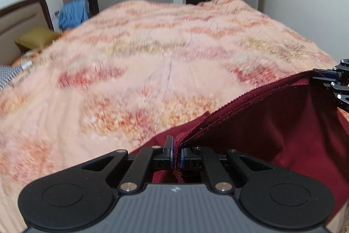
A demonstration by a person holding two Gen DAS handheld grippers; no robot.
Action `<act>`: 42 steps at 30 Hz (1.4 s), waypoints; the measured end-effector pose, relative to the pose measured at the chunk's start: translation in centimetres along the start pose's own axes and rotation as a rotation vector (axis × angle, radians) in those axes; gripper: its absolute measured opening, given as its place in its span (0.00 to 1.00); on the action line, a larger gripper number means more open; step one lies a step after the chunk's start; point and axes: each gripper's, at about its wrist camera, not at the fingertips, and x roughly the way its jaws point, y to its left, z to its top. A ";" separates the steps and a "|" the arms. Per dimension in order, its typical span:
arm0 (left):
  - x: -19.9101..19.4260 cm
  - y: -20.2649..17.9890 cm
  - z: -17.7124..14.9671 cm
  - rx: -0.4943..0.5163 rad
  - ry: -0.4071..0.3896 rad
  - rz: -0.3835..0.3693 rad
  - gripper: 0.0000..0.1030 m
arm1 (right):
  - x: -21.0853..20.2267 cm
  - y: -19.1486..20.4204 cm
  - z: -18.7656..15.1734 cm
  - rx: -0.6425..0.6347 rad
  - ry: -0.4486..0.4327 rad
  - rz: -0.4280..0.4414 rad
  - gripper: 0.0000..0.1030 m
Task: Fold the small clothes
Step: 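Lift the hem with both grippers and fold it toward the collar, then open both grippers and release the folded hem onto the sweater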
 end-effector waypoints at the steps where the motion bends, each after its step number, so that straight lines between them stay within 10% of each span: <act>1: 0.6 0.2 -0.1 -0.012 0.014 -0.003 0.08 | 0.4 -0.9 -0.3 0.013 0.000 0.008 0.22; 6: 1.7 0.8 -0.7 -0.058 0.039 0.019 0.54 | 0.8 -1.9 -1.2 0.090 -0.013 0.051 0.69; 12: -0.6 1.2 -1.6 -0.101 -0.001 0.026 0.90 | -1.7 -1.5 -3.0 0.091 -0.049 0.044 0.96; 19: -4.0 -0.1 -3.8 -0.050 -0.101 0.021 1.00 | -1.8 -0.4 -6.0 0.088 -0.004 0.014 0.99; 28: 0.2 -2.6 -5.4 0.083 -0.030 0.128 0.99 | 1.3 -2.3 -8.1 0.204 -0.010 -0.213 0.99; 35: 2.6 2.7 -4.7 -0.190 -0.073 0.245 0.99 | 3.0 -6.0 -10.8 0.453 0.005 -0.238 0.99; 42: 3.4 5.7 -7.8 -0.398 -0.177 0.182 1.00 | 3.8 -6.3 -11.5 0.505 0.030 -0.178 1.00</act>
